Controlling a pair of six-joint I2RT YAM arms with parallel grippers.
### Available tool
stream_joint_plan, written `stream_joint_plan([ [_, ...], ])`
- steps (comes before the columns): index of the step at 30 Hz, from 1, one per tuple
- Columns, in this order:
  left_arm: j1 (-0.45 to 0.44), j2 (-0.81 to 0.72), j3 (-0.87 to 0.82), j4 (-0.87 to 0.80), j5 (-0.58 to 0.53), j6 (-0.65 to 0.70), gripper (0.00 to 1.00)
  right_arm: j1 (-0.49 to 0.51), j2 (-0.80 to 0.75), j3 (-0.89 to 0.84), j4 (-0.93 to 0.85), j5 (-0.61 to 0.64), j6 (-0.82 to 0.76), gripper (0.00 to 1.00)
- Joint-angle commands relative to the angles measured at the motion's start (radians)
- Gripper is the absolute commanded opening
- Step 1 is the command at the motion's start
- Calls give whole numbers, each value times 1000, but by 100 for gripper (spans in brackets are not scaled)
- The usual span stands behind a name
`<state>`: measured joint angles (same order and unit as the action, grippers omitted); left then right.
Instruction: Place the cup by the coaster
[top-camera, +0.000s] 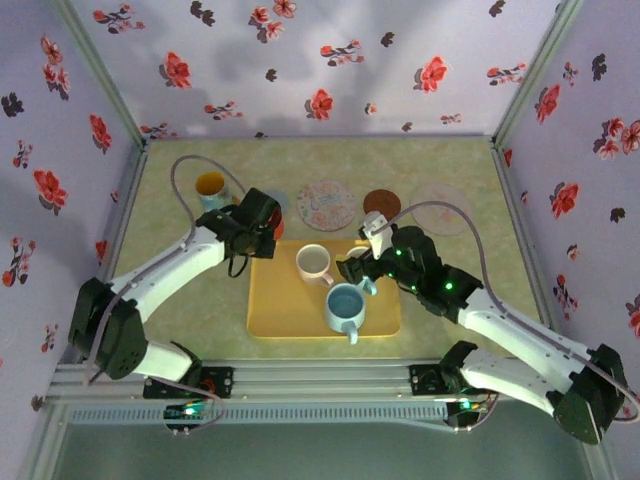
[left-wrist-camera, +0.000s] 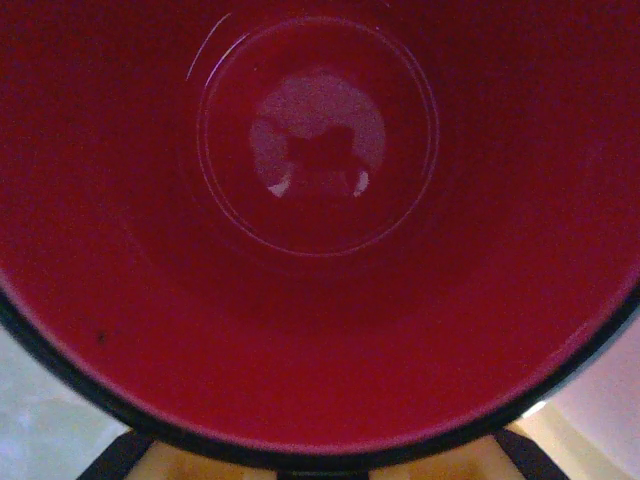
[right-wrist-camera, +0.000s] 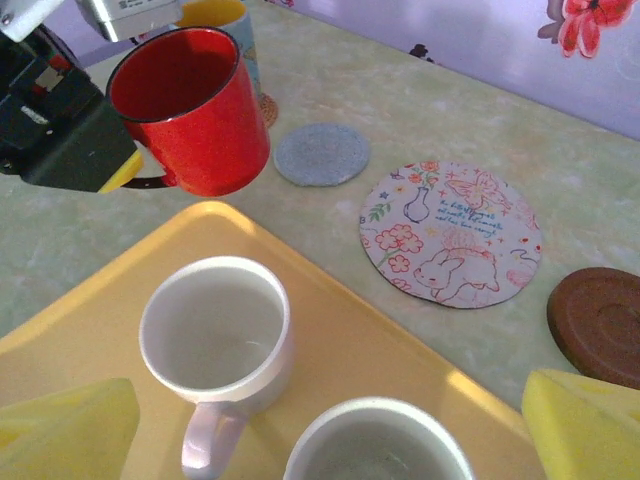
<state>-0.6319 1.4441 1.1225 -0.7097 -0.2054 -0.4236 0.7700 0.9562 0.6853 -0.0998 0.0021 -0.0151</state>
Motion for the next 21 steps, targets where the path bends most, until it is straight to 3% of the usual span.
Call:
stream_joint_plan([
  [1, 30, 36, 71, 61, -35, 56, 0, -15, 39, 22, 77, 28, 24, 99],
  [21, 197, 342, 258, 216, 98, 178, 0, -109, 329, 196, 136, -57, 80, 99],
])
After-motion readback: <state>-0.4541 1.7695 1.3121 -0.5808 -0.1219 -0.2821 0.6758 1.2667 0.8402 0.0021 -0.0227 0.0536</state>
